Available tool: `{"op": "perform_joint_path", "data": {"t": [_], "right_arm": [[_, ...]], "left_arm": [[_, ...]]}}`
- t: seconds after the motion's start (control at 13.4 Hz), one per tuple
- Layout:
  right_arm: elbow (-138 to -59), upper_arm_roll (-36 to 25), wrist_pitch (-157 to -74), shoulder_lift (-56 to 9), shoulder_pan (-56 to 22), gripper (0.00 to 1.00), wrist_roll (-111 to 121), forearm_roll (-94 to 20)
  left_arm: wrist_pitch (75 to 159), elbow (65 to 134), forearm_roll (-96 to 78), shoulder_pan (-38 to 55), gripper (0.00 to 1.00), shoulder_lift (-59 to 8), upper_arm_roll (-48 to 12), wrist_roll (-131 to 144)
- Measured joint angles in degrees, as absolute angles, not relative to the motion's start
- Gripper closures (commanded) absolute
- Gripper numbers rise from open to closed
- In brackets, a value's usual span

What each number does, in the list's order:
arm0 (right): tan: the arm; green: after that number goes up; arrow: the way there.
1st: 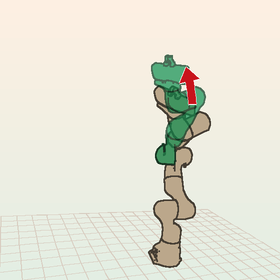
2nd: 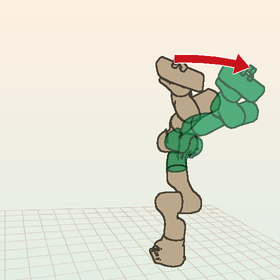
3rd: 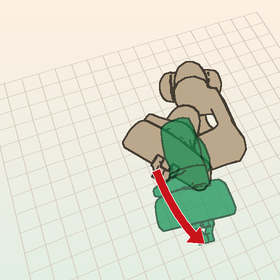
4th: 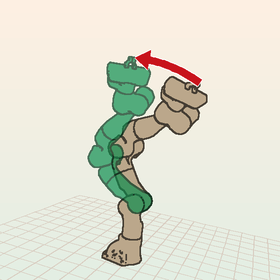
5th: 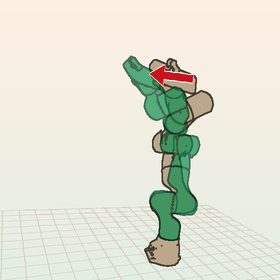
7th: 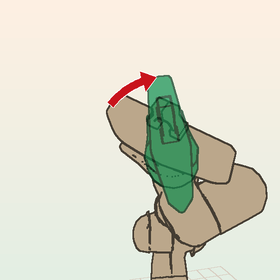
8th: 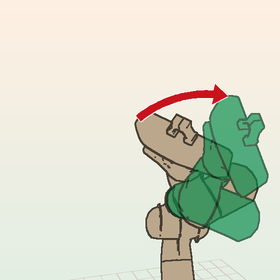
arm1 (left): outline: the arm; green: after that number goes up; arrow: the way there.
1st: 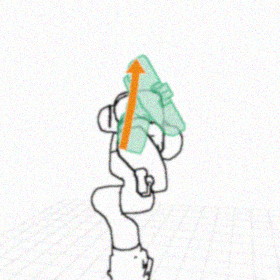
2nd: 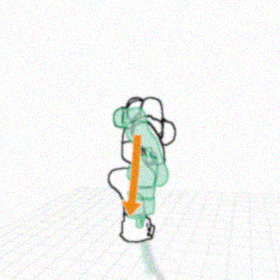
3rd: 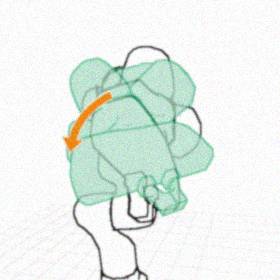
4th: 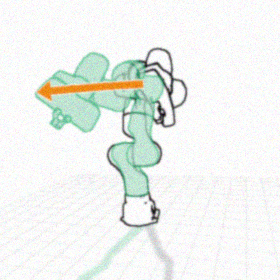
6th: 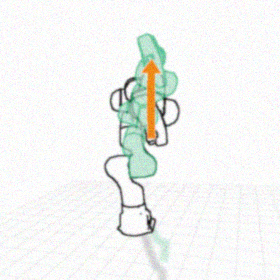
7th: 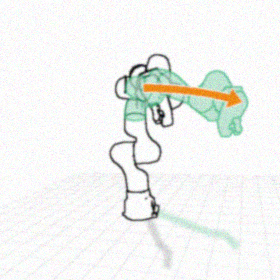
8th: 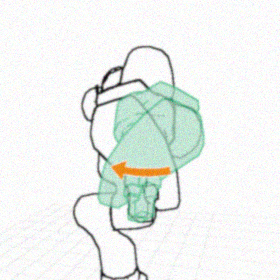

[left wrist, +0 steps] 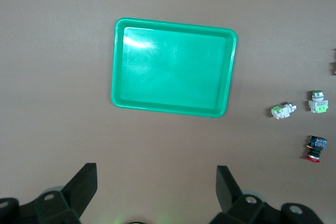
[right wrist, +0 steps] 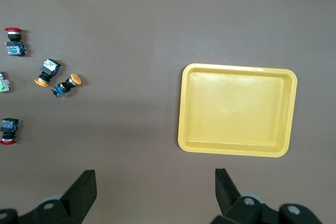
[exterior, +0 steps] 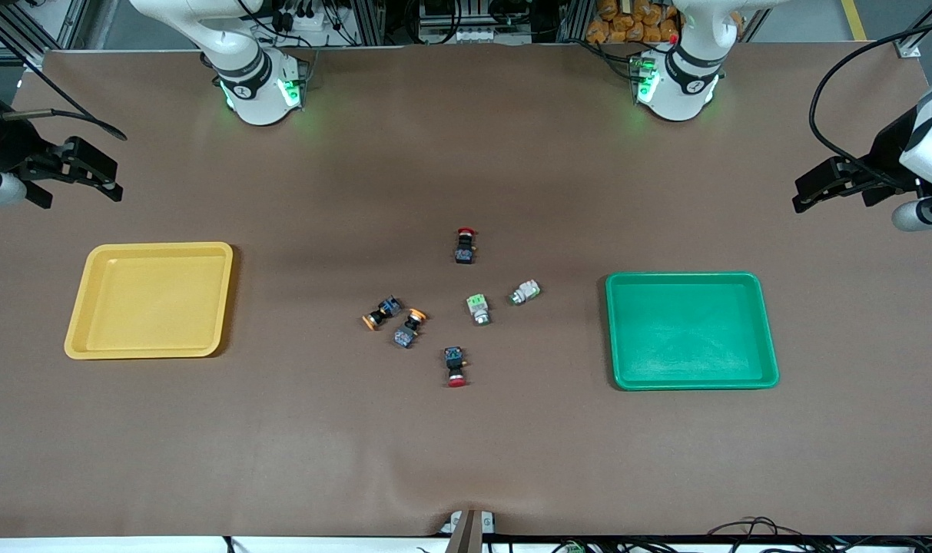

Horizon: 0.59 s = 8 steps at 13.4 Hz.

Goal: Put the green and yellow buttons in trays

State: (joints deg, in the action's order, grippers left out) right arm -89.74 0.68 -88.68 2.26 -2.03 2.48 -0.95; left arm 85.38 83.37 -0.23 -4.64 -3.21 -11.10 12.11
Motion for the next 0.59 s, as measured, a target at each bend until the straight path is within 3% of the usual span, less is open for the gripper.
{"op": "perform_joint_path", "data": {"t": [0.59], "right_arm": [[-89.81, 0.68, -88.65, 2.25, -2.03, 0.0, 2.08, -0.95]], "left_arm": [[85.18, 83.79, 0.14, -4.58, 0.0, -3.21, -12.29, 12.42]]}}
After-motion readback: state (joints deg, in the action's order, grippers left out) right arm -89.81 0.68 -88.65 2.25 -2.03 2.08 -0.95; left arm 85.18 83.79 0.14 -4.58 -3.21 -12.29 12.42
